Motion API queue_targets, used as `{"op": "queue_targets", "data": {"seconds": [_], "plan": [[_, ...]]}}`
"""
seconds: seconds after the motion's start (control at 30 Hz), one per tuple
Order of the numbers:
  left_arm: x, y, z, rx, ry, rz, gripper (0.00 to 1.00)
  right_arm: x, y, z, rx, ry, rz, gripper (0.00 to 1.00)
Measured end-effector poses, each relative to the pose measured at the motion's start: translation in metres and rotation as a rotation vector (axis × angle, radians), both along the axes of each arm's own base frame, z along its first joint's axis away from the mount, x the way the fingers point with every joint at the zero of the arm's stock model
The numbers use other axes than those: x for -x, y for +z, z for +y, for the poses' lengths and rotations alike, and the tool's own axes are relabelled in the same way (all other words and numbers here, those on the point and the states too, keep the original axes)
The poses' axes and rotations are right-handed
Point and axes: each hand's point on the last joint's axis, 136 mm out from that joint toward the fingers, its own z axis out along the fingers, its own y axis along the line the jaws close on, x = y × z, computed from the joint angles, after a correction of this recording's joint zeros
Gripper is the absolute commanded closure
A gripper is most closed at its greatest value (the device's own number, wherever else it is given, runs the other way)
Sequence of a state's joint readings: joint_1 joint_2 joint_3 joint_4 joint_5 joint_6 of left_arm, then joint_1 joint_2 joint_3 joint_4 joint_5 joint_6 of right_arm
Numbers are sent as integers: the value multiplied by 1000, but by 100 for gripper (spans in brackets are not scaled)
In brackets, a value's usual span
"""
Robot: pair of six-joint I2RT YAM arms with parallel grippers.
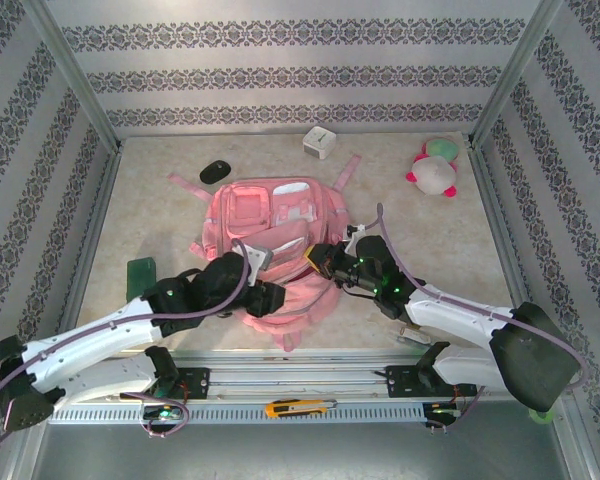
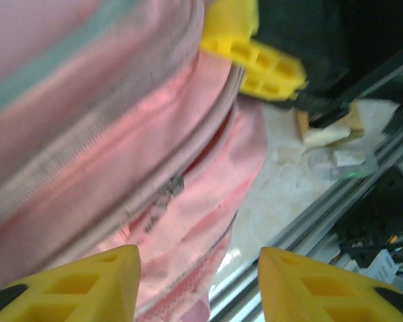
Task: Pack the student bag
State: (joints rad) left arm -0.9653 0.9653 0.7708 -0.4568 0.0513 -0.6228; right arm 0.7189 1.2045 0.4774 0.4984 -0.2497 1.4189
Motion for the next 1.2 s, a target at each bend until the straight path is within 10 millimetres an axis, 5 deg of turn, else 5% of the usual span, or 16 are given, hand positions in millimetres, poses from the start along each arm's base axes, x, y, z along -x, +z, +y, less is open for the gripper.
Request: {"op": "queue_targets", "data": {"seconds": [0.13,0.43,0.7,1.1,1.2], "plan": [[1,-16,3,-51,39,45,48,3,7,0,-1,-16,-21,100],[-5,-12,9,-41,97,16,50,2,18,4,-2,-28,-36,100],[-11,-28,5,-43,123,25,55,3,22,8,0,-22,-42,100],[-16,-31,-3,7,151,26,81,1,24,9,2,-26,-43,100],[-17,-30,-5,24,157,23,80,1,24,9,1,-26,-44,100]]}}
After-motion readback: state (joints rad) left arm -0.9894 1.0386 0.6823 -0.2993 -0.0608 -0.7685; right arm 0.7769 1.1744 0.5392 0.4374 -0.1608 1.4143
